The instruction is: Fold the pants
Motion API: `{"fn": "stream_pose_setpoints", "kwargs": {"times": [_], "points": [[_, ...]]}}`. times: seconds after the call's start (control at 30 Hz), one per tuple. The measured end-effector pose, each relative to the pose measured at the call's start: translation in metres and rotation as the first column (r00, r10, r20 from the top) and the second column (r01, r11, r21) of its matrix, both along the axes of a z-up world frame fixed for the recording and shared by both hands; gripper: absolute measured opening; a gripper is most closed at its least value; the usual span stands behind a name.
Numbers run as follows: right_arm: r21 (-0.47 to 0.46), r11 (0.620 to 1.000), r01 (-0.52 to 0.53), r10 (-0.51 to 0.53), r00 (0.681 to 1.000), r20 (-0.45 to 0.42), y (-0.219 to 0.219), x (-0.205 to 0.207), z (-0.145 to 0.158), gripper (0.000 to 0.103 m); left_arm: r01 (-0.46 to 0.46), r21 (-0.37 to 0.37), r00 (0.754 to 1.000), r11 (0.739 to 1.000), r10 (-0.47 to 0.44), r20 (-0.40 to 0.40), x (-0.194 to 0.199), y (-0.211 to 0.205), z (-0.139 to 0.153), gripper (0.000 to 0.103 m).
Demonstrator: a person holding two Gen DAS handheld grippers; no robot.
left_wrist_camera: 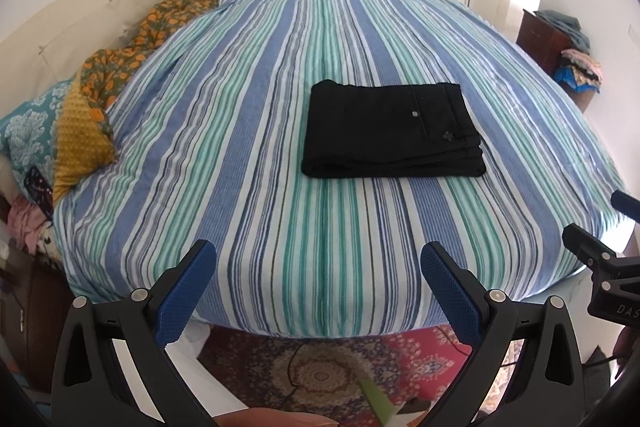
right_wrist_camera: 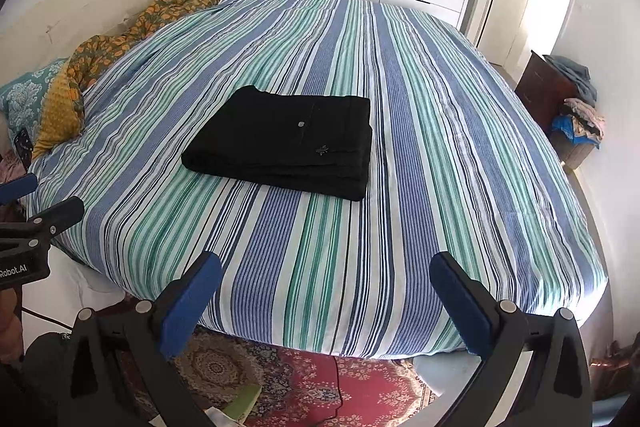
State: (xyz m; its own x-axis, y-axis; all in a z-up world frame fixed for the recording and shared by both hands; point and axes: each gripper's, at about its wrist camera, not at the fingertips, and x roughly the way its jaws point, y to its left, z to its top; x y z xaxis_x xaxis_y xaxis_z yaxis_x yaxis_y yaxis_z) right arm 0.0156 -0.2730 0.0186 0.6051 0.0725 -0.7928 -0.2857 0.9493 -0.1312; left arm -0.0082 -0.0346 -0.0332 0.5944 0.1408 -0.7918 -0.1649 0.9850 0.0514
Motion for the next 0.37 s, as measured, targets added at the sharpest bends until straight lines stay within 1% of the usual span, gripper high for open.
{"fn": "stream_pose_setpoints", "kwargs": {"times": [0.1,0.23,0.37], "points": [[-0.01,1.0,0.004,-0.005,1.0,-0.011,-0.0009,0.0001,-0.0043,0.103,0.001,-0.006,1.0,1.0,-0.001,-0.009,0.0001,-0.0002,-0.0021,0.102],[-0.009,1.0,0.007,-0.007,1.0,-0.016,-0.0016,0.0003,-0.0057,0.103,-0.001,-0.039,1.0,0.999,0.001,-0.001,-0.0015,0.0031,-0.0009,0.102],[-0.005,1.0,0.007,-0.007,1.0,-0.009,-0.0008,0.0011,-0.0039,0.103,0.004,-0.008,1.0,1.0,-0.004,0.01,-0.0026,-0.0003,0.0018,0.102]]}}
